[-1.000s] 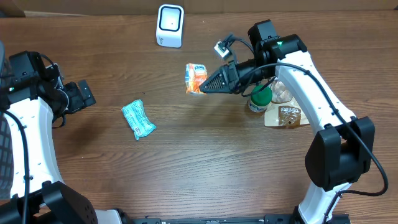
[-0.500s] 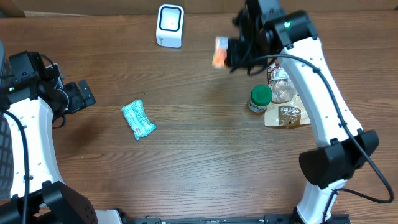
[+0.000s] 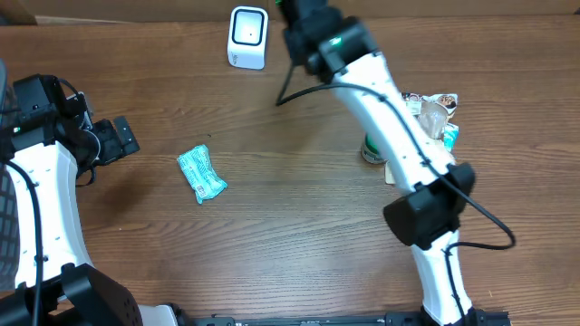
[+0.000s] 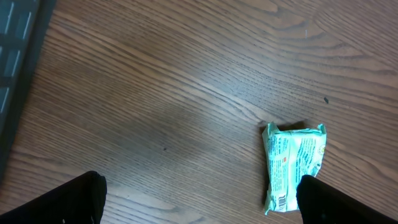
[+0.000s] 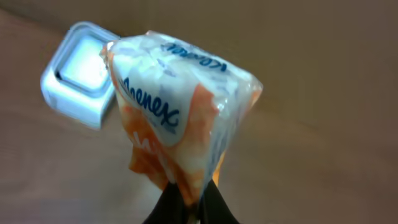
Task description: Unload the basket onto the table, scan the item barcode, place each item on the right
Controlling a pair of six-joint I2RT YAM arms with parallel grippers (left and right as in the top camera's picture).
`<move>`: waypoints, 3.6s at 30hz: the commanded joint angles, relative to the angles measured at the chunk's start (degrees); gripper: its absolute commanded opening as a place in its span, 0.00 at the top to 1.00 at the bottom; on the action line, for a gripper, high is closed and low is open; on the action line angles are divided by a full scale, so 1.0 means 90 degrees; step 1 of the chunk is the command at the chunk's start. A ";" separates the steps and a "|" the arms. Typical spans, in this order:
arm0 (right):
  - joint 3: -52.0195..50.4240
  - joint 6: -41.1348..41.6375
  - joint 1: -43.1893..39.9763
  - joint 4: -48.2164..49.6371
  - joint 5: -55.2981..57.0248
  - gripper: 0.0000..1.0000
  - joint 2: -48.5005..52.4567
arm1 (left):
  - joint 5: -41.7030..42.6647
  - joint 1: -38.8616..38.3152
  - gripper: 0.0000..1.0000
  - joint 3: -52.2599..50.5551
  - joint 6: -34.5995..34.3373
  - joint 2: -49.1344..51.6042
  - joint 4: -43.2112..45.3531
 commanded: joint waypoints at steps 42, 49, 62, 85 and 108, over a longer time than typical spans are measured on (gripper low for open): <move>0.0092 -0.6919 0.0163 0.5377 0.0083 0.96 0.2463 | -0.0019 0.0027 0.00 0.0095 0.0168 0.0007 0.0007; 0.0095 -0.4731 0.0158 0.3398 -0.0316 0.96 0.0665 | -0.0019 0.0027 0.00 0.0092 0.0170 0.0007 0.0007; 0.0056 0.2608 -0.1195 -0.3810 -0.2069 0.96 -0.1649 | -0.0019 0.0027 0.00 0.0092 0.0170 0.0007 0.0007; -0.3616 0.2990 -0.2968 -0.3546 -0.2210 0.67 -0.1598 | -0.0019 0.0027 0.00 0.0092 0.0168 0.0007 0.0007; -0.2229 0.1880 -0.0678 -0.1018 -0.5333 0.53 -0.1549 | -0.0019 0.0027 0.00 0.0092 0.0168 0.0007 0.0007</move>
